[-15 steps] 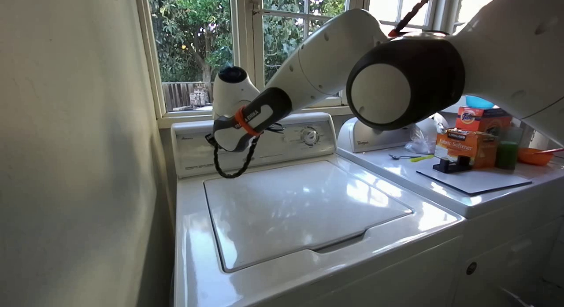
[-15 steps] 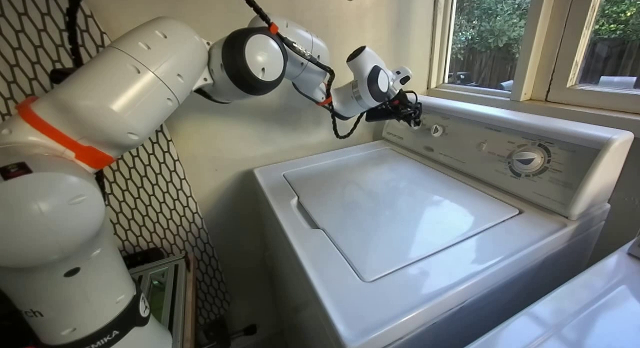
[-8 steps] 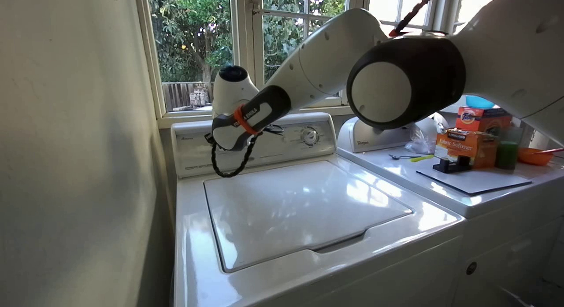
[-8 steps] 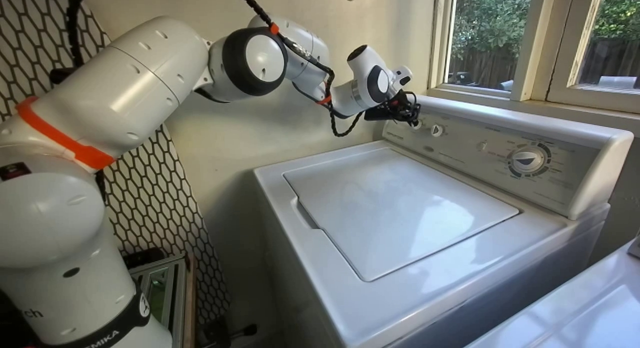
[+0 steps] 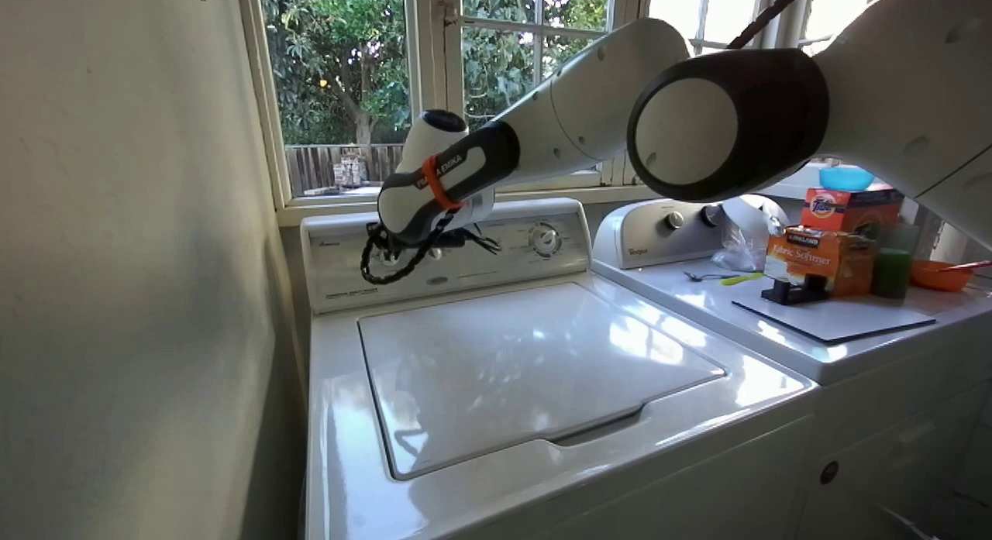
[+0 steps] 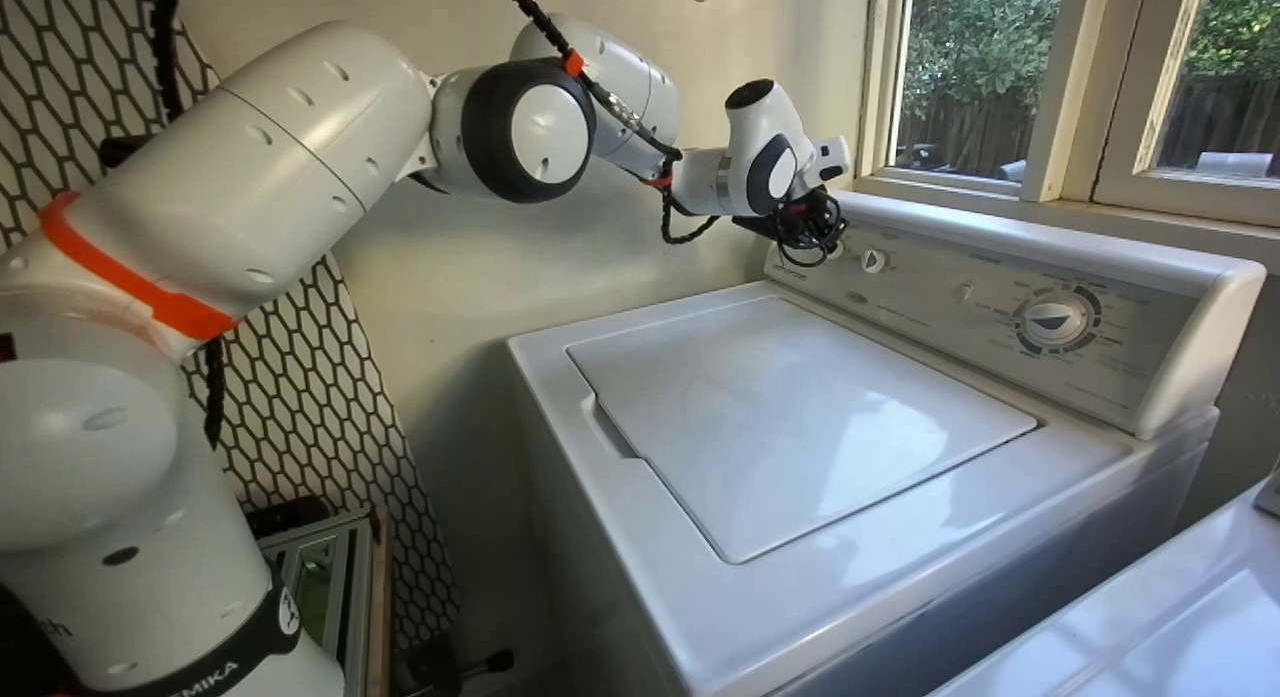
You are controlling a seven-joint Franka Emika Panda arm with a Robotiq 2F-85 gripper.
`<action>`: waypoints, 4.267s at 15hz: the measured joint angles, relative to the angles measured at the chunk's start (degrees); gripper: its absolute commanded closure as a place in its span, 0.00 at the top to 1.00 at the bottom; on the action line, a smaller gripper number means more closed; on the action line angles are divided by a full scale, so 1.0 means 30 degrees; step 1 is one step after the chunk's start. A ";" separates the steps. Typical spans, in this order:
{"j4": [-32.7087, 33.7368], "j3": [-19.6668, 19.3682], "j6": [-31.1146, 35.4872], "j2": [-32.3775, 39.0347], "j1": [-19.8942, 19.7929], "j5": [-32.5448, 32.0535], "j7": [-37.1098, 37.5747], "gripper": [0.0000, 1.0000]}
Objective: Turn the knob on the far left to the right.
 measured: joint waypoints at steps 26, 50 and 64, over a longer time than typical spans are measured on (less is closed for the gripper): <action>-0.0571 0.8306 0.0324 0.0698 -0.5755 0.8122 0.1935 0.04; -0.2971 1.7330 0.6932 0.3190 -1.0160 1.2456 -0.0939 0.75; -0.5974 1.4663 -0.1106 -0.3497 -0.9537 0.8968 -0.0669 1.00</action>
